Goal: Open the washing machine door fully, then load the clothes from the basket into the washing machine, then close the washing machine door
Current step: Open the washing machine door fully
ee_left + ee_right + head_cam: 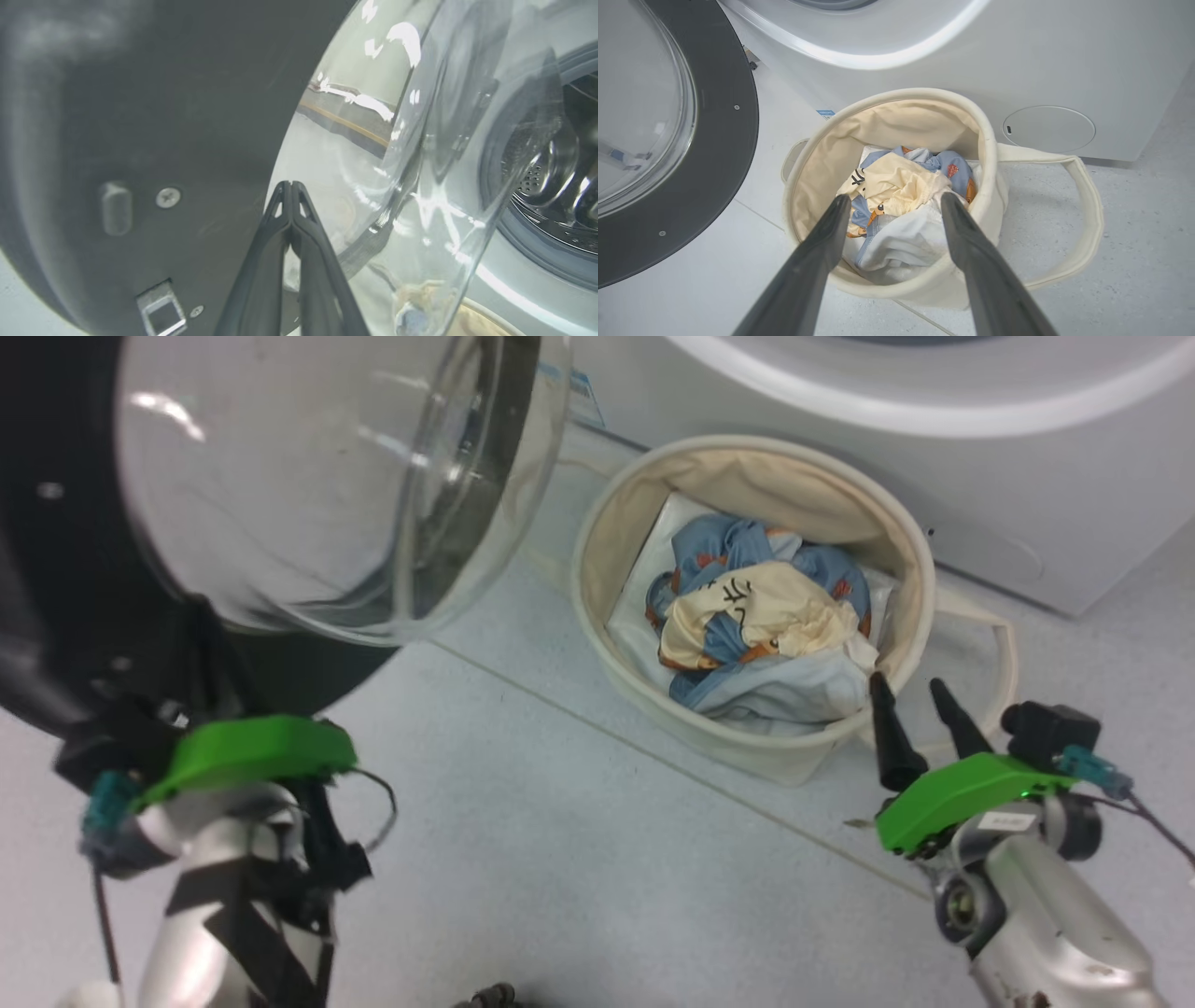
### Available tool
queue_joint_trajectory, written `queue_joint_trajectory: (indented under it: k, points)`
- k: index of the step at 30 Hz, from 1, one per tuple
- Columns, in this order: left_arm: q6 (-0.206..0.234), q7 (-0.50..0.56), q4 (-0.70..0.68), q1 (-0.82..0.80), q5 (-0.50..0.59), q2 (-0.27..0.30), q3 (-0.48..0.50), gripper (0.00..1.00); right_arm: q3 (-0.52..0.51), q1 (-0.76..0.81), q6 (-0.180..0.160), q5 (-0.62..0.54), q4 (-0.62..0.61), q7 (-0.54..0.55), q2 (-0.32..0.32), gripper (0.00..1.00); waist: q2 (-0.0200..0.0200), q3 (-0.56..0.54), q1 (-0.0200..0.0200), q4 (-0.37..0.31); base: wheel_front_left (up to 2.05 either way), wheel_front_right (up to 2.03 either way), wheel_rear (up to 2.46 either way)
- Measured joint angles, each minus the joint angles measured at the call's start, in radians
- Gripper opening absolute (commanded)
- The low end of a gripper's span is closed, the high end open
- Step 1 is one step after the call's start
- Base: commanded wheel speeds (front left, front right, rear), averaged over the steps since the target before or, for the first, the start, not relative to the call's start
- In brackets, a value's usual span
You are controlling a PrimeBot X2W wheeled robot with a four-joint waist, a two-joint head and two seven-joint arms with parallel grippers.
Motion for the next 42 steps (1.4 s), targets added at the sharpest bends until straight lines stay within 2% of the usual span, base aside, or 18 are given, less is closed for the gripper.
queue_joint_trajectory:
  k: [6, 13, 21, 26, 31, 35, 42]
  points:
    - [-0.023, 0.000, 0.026, -0.070, -0.018, -0.002, 0.109, 0.00, 0.006, -0.006, 0.000, 0.000, 0.005, 0.000, -0.050, 1.00, 0.0000, 0.061, 0.0001, -0.003, 0.00, 0.00, 0.00]
    - [-0.059, 0.000, 0.090, -0.119, -0.029, -0.011, 0.227, 0.00, 0.007, -0.026, 0.000, 0.000, -0.004, 0.000, -0.068, 1.00, 0.0000, 0.092, 0.0001, -0.007, 0.00, 0.00, 0.00]
    - [-0.089, 0.000, 0.108, -0.138, -0.030, -0.014, 0.280, 0.00, 0.008, -0.028, 0.000, 0.000, -0.005, 0.000, -0.080, 1.00, 0.0000, 0.101, 0.0001, -0.008, 0.00, 0.00, 0.00]
    - [-0.099, 0.000, 0.100, -0.136, -0.021, -0.014, 0.236, 0.00, 0.006, -0.035, 0.000, 0.008, -0.007, 0.000, -0.073, 1.00, 0.0000, 0.083, 0.0001, -0.004, 0.00, 0.00, 0.00]
    - [-0.095, 0.000, 0.043, -0.119, -0.002, -0.011, 0.143, 0.00, -0.031, -0.033, 0.000, 0.012, -0.028, 0.000, -0.034, 1.00, 0.0000, 0.040, 0.0001, -0.001, 0.00, 0.00, 0.00]
    - [-0.124, 0.000, 0.012, -0.066, 0.009, -0.012, 0.061, 0.00, -0.124, -0.009, 0.000, 0.011, -0.070, 0.000, 0.006, 1.00, 0.0000, -0.016, 0.0001, 0.000, 0.00, 0.00, 0.00]
    - [-0.174, 0.000, -0.007, 0.035, 0.081, -0.006, -0.077, 0.00, -0.302, 0.142, 0.000, -0.006, -0.151, 0.000, 0.085, 1.00, 0.0000, -0.158, 0.0000, -0.010, 0.00, 0.00, 0.00]
